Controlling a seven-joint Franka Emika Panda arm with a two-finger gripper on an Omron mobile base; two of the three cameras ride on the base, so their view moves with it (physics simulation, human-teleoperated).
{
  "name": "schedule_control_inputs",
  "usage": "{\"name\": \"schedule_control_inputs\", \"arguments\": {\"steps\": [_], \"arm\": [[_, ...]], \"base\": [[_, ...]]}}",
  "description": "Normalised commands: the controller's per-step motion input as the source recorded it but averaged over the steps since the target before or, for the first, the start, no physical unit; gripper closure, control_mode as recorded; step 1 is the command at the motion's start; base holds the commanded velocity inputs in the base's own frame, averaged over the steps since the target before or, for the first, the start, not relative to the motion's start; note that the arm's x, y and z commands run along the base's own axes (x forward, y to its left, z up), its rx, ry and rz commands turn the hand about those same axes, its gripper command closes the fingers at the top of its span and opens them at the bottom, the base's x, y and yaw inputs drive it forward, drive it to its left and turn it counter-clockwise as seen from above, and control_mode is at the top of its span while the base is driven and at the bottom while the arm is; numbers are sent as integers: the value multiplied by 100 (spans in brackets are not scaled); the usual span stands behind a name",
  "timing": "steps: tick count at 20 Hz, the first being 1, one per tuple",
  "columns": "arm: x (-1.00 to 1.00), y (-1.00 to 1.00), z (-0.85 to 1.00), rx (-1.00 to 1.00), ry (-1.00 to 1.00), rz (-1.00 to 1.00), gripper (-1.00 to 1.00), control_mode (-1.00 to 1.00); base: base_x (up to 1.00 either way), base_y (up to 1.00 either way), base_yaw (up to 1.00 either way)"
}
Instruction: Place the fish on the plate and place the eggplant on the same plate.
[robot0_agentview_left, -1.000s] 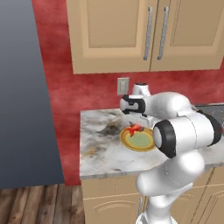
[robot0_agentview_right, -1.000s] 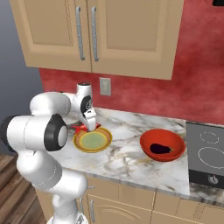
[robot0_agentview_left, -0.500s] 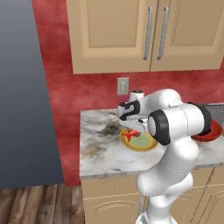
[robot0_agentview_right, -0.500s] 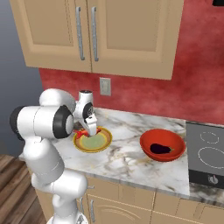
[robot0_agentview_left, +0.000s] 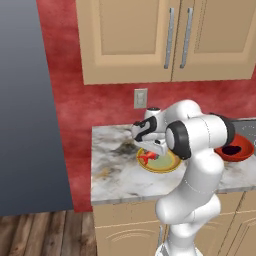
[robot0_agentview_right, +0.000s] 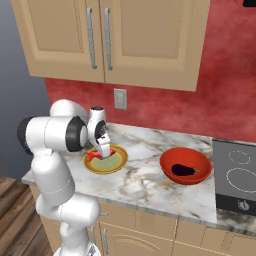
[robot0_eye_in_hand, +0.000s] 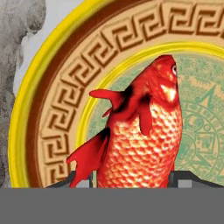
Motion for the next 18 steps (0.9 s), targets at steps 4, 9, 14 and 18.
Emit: {"name": "schedule_control_inputs", "arguments": {"steps": [4,9,14,18], "arm": [[2,0,-13,0,0,0,100,-100],[-1,-8,-1,0,0,0,-100,-100],[-5,-9,14,0,0,0,-100,-100],[-12,-5,35,0,1,0,-100,-100]], "base": [[0,0,0],[0,0,0],[0,0,0],[0,0,0]]}}
